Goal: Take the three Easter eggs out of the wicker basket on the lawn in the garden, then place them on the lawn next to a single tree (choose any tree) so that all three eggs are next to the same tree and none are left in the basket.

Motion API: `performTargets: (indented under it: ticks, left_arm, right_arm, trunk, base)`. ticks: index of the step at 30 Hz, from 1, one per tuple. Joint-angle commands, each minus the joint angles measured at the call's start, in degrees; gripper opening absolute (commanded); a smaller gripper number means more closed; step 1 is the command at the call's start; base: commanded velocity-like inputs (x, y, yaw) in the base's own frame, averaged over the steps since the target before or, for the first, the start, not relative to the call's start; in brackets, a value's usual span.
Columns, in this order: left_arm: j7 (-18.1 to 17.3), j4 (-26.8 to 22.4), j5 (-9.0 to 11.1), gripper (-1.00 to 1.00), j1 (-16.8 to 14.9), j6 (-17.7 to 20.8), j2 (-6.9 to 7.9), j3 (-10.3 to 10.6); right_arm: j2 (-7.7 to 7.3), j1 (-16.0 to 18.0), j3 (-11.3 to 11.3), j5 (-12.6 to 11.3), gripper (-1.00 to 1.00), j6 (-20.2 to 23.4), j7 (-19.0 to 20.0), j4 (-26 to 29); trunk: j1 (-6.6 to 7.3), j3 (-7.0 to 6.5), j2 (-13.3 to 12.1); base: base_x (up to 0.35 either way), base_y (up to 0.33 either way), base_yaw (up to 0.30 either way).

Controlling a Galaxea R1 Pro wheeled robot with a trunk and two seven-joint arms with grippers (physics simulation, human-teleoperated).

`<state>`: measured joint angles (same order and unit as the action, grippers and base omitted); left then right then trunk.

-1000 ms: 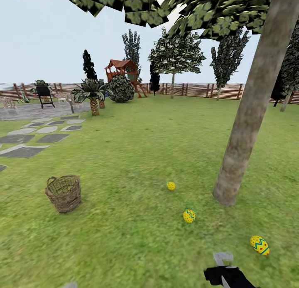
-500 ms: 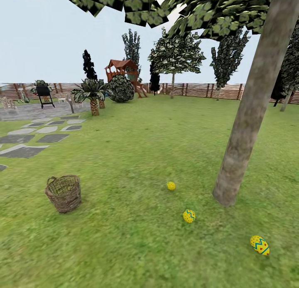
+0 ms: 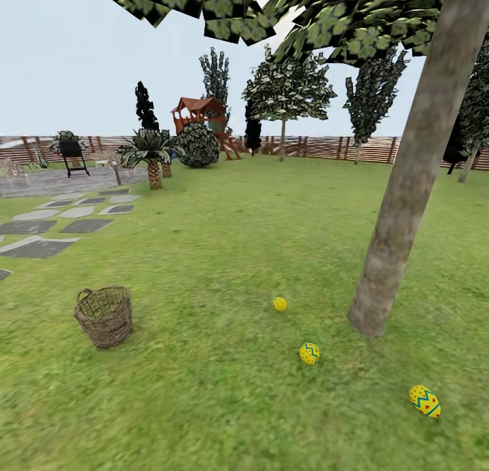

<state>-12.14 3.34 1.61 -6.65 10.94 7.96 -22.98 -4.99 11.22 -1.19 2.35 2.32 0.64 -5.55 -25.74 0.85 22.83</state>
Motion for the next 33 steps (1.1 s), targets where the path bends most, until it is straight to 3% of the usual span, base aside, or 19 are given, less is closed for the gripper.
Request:
performTargets:
  ticks: [1,9,13,21,33]
  left_arm:
    - [-0.15,0.1,0.24,1.0,1.09,-0.22,-0.07,-0.28]
    - [-0.1,0.18,0.24,1.0,8.05,-2.63,-3.58,-0.31]
    - [-0.08,0.22,0.18,1.0,10.02,-4.0,-4.18,-0.31]
    - [-0.14,0.15,0.08,1.0,12.2,-4.22,-5.16,-0.22]
    - [-0.17,-1.13,0.31,1.0,12.28,-4.34,-4.88,-0.6]
  right_arm:
    - [0.05,-1.02,-0.13,0.23,1.0,-0.36,0.07,-0.07]
    - [-0.22,-7.98,-0.06,-0.58,1.0,-1.07,0.07,-0.16]
    - [-0.04,-10.68,-0.06,-0.88,1.0,-1.13,0.07,-0.18]
    - [0.39,-11.83,0.22,-0.99,1.0,-1.12,0.13,-0.04]
    - [0.31,-11.84,0.3,-0.67,1.0,-1.16,0.15,2.09]
  trunk:
    - [-0.04,0.06,0.09]
    - [-0.04,0.06,0.09]
    - [-0.04,0.06,0.09]
    - [-0.04,0.06,0.09]
    - [-0.04,0.06,0.09]
  base:
    - [0.0,0.0,0.0]
    - [0.0,0.0,0.0]
    - [0.0,0.0,0.0]
    - [0.0,0.0,0.0]
    - [0.0,0.0,0.0]
